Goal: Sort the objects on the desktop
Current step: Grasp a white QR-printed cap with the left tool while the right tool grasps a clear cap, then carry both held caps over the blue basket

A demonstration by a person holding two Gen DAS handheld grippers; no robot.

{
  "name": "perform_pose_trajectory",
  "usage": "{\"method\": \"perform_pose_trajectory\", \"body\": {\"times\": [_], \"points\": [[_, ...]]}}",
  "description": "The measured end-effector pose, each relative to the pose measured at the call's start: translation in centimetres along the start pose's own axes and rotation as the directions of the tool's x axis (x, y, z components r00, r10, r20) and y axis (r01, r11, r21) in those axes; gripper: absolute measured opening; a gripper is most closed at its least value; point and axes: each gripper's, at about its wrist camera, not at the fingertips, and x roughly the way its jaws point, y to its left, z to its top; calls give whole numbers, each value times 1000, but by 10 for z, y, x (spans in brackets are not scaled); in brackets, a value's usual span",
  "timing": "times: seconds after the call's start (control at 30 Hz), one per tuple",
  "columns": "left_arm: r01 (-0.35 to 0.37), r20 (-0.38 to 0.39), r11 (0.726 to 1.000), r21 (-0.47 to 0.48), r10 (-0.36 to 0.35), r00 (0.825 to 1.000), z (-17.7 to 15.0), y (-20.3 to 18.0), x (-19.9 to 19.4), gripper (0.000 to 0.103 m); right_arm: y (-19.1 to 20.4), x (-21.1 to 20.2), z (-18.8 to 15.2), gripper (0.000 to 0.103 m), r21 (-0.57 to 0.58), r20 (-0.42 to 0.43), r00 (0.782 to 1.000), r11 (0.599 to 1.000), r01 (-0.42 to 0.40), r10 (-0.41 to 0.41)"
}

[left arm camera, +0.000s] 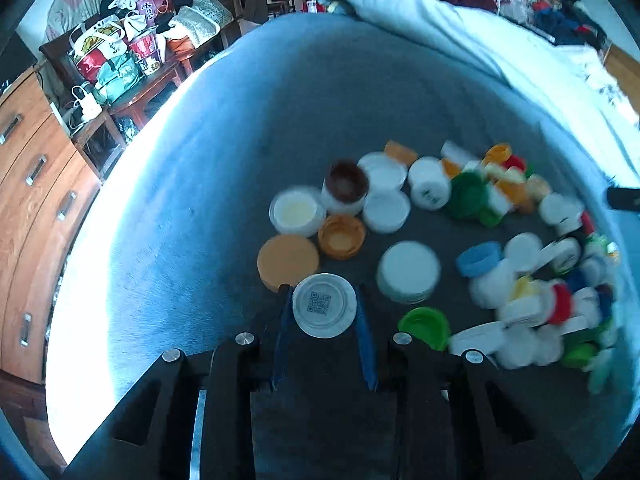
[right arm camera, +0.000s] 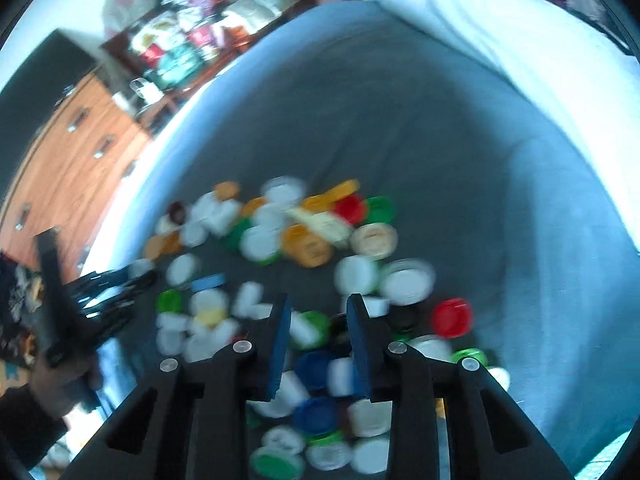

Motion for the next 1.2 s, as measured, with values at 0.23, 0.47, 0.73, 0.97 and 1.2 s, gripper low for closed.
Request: {"method": "perform_pose_trajectory", "body": {"times": [0.23, 0.47, 0.73, 0.97, 1.2], "points": [[27, -17, 1000, -10, -27, 999, 2, -7, -1, 26, -33, 31, 18, 32, -13, -43, 996, 997, 79, -79], [57, -29, 998, -38, -58, 998, 6, -14, -4, 26, -24, 64, 24, 54, -89, -123, 987, 991, 96, -107], [53, -12, 998, -38, -53, 999, 16, -15, -20, 26, -25, 56, 25, 44, -71, -133, 986, 993, 95, -104], [35, -14, 999, -25, -36, 999, 45, -24, -50, 26, -13, -23, 48, 44, 11, -25, 999, 999, 40, -39], [90, 39, 995, 52, -93, 995, 111, -82, -121, 26, 1, -151, 71, 44, -16, 123, 992, 999, 31, -29]]}}
